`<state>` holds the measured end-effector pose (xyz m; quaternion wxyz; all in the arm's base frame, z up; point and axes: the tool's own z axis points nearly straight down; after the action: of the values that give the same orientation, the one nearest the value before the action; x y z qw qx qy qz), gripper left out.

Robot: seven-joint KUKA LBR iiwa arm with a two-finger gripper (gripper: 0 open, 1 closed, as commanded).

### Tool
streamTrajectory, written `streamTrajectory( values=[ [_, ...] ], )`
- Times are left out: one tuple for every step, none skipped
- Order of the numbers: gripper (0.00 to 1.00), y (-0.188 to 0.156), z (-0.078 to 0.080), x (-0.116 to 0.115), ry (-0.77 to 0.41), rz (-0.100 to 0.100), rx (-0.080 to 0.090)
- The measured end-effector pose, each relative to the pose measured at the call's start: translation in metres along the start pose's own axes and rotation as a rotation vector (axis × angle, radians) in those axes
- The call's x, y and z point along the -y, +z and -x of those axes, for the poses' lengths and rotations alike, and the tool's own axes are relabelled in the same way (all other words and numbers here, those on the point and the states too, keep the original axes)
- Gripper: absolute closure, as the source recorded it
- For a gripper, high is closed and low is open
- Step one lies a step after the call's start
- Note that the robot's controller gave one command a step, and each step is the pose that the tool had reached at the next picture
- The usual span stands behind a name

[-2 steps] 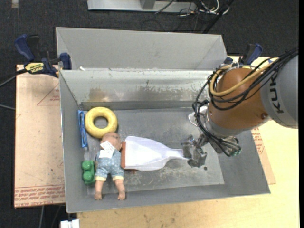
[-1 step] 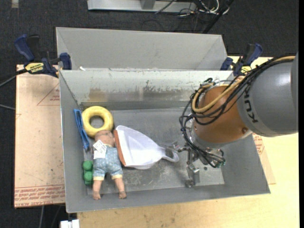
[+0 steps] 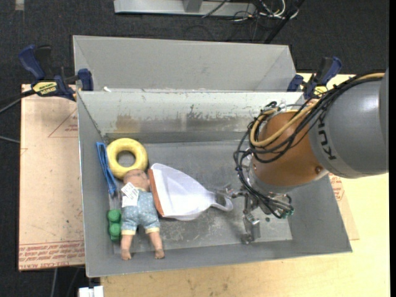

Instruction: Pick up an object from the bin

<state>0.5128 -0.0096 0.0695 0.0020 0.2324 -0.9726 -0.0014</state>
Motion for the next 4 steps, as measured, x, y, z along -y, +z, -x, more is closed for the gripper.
streamTrajectory(
  values=[
    [0.0, -0.027, 0.02, 0.007, -0.066, 0.002, 0.0],
    [0.0, -0.036, 0.031, 0.005, -0.291, -0.002, 0.005],
    [0.0, -0.032, 0.053, 0.016, -0.437, 0.001, 0.003],
    [1.0, -0.009, 0.081, 0.031, -0.272, -0.008, 0.021]
  ],
)
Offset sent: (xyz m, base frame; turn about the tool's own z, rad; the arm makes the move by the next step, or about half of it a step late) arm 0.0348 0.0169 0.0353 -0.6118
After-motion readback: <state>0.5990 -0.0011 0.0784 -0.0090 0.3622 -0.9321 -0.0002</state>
